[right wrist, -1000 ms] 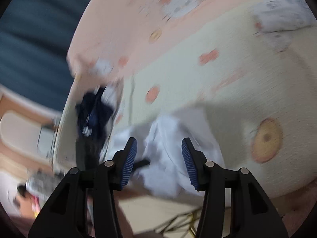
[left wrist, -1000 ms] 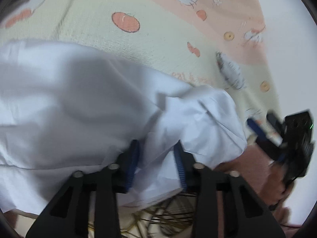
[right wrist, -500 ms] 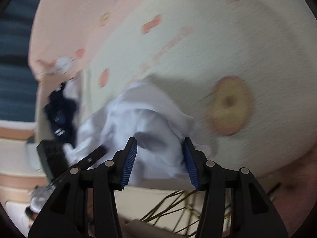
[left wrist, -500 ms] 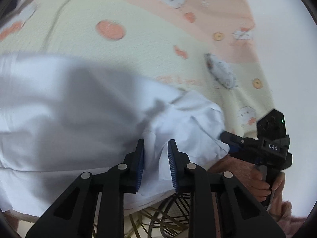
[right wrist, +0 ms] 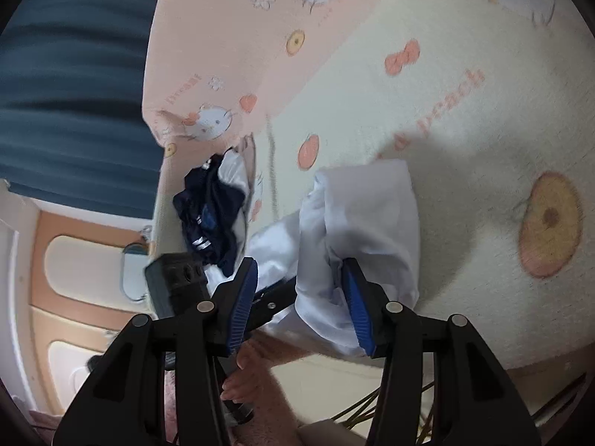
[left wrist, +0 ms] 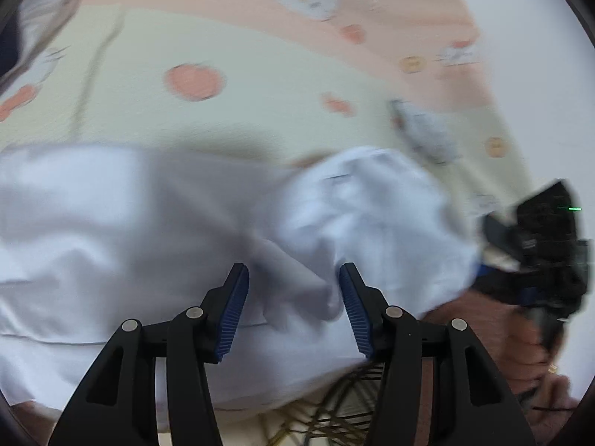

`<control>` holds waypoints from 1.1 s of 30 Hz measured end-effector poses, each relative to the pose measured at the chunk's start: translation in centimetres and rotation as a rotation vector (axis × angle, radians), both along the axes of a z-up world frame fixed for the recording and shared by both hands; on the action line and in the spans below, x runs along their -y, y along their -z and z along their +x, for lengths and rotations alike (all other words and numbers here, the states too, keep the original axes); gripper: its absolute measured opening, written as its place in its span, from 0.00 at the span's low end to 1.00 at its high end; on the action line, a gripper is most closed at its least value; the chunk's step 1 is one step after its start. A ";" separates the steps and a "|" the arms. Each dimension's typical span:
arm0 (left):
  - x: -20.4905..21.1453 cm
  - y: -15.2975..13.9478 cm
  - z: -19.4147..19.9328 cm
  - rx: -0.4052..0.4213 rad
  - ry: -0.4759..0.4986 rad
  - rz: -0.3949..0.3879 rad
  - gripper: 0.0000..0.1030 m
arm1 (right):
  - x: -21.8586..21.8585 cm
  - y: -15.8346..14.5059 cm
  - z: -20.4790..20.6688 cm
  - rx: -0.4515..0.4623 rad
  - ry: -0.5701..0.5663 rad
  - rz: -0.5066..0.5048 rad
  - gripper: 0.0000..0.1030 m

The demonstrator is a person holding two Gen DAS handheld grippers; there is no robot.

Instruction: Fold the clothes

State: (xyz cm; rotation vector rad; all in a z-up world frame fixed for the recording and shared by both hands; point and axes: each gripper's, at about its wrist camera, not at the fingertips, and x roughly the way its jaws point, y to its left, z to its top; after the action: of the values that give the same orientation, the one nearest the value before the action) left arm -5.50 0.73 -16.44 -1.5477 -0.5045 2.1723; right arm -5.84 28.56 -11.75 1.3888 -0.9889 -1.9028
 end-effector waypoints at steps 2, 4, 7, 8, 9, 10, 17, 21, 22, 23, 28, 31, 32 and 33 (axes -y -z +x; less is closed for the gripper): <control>0.1 0.7 0.0 0.016 -0.004 -0.041 0.17 | 0.0 0.3 -0.2 0.007 0.023 0.042 0.48; -0.3 0.0 0.3 -0.002 0.004 -0.040 0.09 | 0.2 0.8 -0.3 0.034 0.017 0.023 0.48; 0.0 -2.9 1.5 -0.094 0.022 0.013 0.08 | 1.4 1.2 -0.4 0.036 -0.017 -0.054 0.47; 0.2 -3.6 1.8 -0.110 0.030 0.031 0.08 | 2.1 1.1 -0.5 0.038 -0.041 -0.084 0.47; 0.6 -3.8 2.1 -0.108 0.040 0.045 0.09 | 3.2 0.9 -0.8 0.041 -0.068 -0.117 0.47; 0.9 -4.1 2.4 -0.106 0.051 0.060 0.10 | 4.1 0.7 -1.0 0.041 -0.093 -0.127 0.47; 3.7 -1.5 2.6 0.032 0.000 0.036 0.30 | 11.1 3.7 -1.3 0.115 -0.263 -0.080 0.45; 3.3 -1.7 2.4 0.005 0.028 0.061 0.32 | 10.3 4.3 -1.5 0.124 -0.231 -0.108 0.45; 3.3 -1.9 2.3 -0.002 0.035 0.079 0.33 | 9.8 4.2 -1.6 0.126 -0.216 -0.126 0.45; 3.3 -2.0 2.3 -0.005 0.041 0.098 0.36 | 9.3 4.3 -1.7 0.131 -0.202 -0.146 0.45; 2.7 -2.8 3.1 -0.037 0.087 0.214 0.62 | 7.7 4.5 -1.8 0.144 -0.166 -0.189 0.45; 1.7 -3.3 3.2 -0.095 0.083 0.122 0.59 | 8.9 4.3 -1.8 0.139 -0.204 -0.159 0.45; 1.3 -3.0 2.9 -0.096 0.085 0.109 0.52 | 9.4 4.2 -1.7 0.135 -0.220 -0.146 0.45; 1.1 -2.7 2.7 -0.095 0.084 0.102 0.48 | 9.9 4.1 -1.6 0.126 -0.239 -0.122 0.49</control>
State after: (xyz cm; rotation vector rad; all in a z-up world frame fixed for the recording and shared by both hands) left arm -2.79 -0.33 -13.70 -1.3803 -0.5025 2.1105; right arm -7.40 18.71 -15.84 1.4970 -0.9351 -1.5722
